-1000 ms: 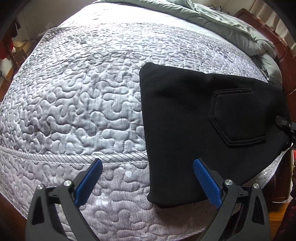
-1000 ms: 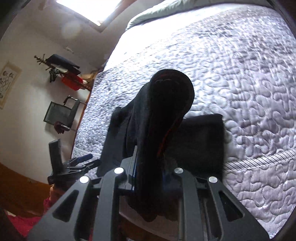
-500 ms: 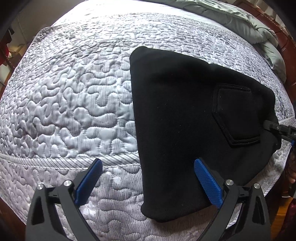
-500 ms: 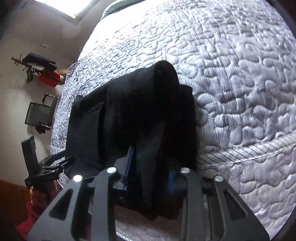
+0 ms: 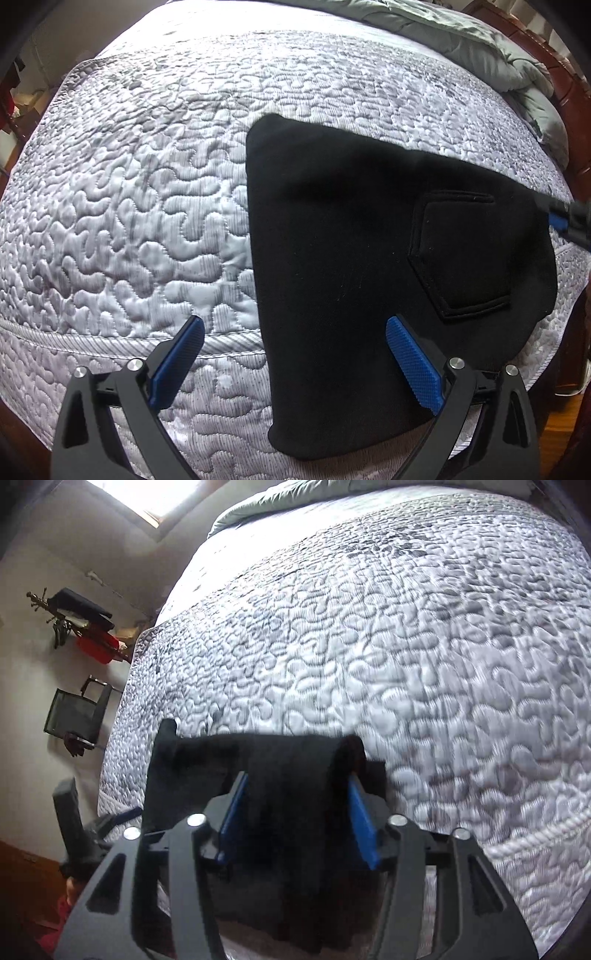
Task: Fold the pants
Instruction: 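Lower the folded end onto the stack and open the right tool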
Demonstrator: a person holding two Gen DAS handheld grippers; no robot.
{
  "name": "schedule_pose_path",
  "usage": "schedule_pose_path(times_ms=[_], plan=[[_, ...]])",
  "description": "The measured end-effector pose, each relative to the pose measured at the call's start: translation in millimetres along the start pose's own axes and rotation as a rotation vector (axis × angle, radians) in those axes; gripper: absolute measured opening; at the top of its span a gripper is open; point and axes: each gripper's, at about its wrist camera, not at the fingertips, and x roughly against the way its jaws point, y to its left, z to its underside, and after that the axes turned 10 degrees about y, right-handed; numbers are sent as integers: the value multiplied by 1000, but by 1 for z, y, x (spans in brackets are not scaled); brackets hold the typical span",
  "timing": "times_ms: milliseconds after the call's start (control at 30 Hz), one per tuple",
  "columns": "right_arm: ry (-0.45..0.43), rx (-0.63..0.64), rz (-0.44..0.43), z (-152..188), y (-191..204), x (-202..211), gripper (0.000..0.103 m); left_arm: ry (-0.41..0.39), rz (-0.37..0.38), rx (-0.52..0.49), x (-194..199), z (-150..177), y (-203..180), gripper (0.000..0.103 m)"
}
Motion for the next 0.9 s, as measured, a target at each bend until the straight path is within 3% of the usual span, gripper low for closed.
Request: schedule_pose_path(times_ms=[33, 233, 367, 433, 567, 633, 833, 900], plan=[[10, -7, -28, -5, -1, -2, 26, 5, -2, -1, -2, 0, -1, 99], [-34, -1, -29, -17, 1, 5, 11, 9, 29, 29, -10, -1, 2, 100], [15, -92, -6, -16, -25, -21, 9, 7, 14, 22, -17, -3, -4, 100], [-2, -94, -26, -15, -30, -27, 10, 1, 5, 9, -19, -4, -10, 100], [-24, -85, -79, -8, -27, -12, 25, 18, 37, 30, -15, -4, -3, 99], [-24, -59, -98, 5, -21, 3, 51, 28, 77, 29, -9, 2, 2, 99], [22, 17, -151, 53, -12, 19, 54, 75, 226, 52, -8, 24, 15, 99], [51, 35, -163, 66, -10, 15, 54, 86, 243, 68, -12, 29, 16, 99]])
